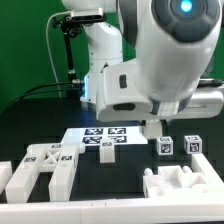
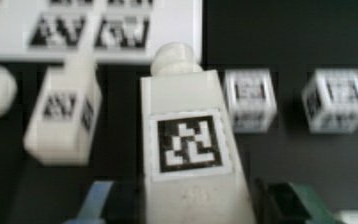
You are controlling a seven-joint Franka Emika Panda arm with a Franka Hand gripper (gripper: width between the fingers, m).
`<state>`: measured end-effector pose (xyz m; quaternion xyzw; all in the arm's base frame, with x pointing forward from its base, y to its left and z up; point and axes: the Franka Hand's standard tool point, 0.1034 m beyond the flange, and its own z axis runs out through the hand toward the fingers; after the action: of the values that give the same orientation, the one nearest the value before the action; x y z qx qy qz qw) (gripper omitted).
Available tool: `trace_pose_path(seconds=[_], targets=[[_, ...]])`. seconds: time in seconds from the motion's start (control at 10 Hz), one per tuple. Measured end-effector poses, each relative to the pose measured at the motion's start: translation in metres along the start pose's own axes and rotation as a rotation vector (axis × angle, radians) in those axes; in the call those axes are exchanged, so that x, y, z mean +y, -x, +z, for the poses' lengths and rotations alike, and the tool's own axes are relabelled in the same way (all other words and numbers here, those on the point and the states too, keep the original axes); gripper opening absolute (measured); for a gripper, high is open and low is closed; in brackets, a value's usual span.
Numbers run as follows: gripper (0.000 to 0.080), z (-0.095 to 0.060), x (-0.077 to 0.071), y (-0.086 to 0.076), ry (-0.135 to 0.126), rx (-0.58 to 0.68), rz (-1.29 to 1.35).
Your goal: Assemble chair
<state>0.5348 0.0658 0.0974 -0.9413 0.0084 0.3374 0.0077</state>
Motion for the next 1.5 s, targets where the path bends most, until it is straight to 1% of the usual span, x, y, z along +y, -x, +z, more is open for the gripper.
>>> trace_pose_path(seconds=[0.1,0.2,0.3,0.4,0.5,0.6,0.7,0.8,0.9,1.0,1.1,1.2,1.3,1.5], targets=[[0.0284,-0.003,-0.003,0.003,-0.005,0.023,-0.004],[0.0284,-0.024,-0.012,-0.003,-0.013,0.068,-0.017],[0.0284,-0.051,-0.018,-0.007,-0.036,0.122,-0.021],[0.0284,-0.08,-0.022,-0.011,-0.042,0.219,-0.028],[0.0284,-0.088,-0.023,-0.008,-0.046,0.303,-0.021],[0.0284,-0.069,-0.021,0.004,-0.046,0.323,-0.002],[0.0284,-0.071,-0.021,-0.002,-0.052,0.403,-0.002],[0.0284,-0.077,-0.022,-0.006,-0.057,0.469,-0.003],[0.0284,-0.084,-0.027,-0.013,-0.057,0.583,-0.009],[0.0284,-0.1,-0.042,-0.021,-0.035,0.736,-0.05],[0.0284,-0.108,-0.052,-0.027,-0.034,0.815,-0.078],[0.0284,-0.123,-0.056,-0.039,-0.046,0.959,-0.099],[0.0284,-0.121,-0.055,-0.038,-0.056,1.003,-0.094],[0.0284,-0.121,-0.056,-0.04,-0.066,1.114,-0.098]])
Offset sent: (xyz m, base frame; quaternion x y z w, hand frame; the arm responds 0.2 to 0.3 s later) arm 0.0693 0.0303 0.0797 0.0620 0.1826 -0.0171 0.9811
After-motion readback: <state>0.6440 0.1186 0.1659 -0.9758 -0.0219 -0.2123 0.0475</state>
